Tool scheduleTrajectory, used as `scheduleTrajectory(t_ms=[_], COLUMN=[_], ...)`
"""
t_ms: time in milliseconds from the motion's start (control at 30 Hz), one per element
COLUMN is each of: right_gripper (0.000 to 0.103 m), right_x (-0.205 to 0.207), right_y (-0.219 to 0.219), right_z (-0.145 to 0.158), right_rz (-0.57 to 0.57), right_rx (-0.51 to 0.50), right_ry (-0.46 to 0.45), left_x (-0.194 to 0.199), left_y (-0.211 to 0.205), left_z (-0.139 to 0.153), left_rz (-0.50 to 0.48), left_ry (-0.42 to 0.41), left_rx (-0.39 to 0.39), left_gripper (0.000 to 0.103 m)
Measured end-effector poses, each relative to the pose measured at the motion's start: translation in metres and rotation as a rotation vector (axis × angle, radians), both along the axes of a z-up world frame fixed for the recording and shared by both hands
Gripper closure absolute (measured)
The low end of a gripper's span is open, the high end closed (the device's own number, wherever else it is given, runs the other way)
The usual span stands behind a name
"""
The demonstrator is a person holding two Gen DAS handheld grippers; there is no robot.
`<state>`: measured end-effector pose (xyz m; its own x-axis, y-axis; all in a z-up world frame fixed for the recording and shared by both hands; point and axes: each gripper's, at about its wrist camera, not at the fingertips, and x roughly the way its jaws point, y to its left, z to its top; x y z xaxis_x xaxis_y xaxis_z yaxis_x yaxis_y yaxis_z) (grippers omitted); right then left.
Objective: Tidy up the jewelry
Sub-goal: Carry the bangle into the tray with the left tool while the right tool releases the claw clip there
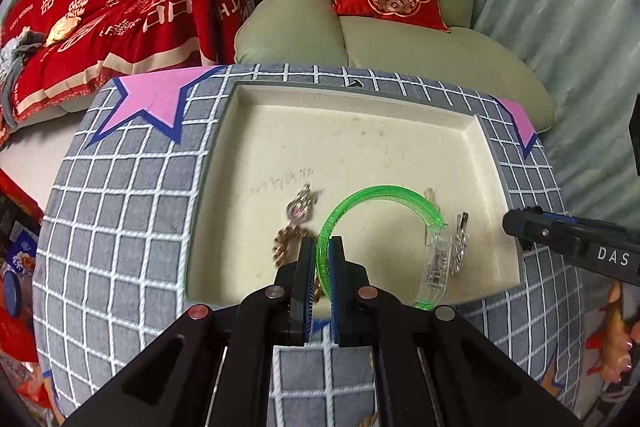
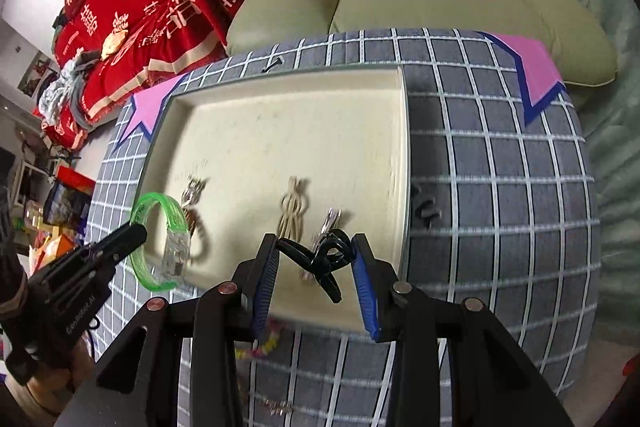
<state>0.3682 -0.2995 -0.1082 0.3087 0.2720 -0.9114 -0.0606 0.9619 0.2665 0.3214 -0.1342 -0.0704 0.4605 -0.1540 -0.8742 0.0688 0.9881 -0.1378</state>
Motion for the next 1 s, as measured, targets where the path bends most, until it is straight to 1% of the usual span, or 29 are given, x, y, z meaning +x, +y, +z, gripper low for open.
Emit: scheduleTrajectory(t_ms=[133, 333, 767, 1000], right_gripper=[0.063, 0.063, 0.063, 0.062], right_x=[0.02, 0.038, 0.055, 0.057], right_y=[-0.004, -0.002, 0.002, 0.005], right_z=[-0.008, -0.019, -0.05, -0.053], right_rz=[-0.008, 0.003, 0.0, 0.015], right_rx=[0.011, 0.005, -0.019, -0.041], right_ry=[0.005, 0.007, 0.042, 0.024], left_x=[0.015, 0.03, 0.037, 0.036], left_y=[-0.011, -0.023, -0.039, -0.047], left_z=[-0.008, -0.022, -0.05, -0.055], left_rz=[0.003, 0.008, -0.011, -0.022], left_ry=[0.009, 0.025, 0.06, 0.062], left_rx=[0.011, 0.036, 0.114, 0.156], left_gripper=[0.086, 0.087, 0.086, 0.086])
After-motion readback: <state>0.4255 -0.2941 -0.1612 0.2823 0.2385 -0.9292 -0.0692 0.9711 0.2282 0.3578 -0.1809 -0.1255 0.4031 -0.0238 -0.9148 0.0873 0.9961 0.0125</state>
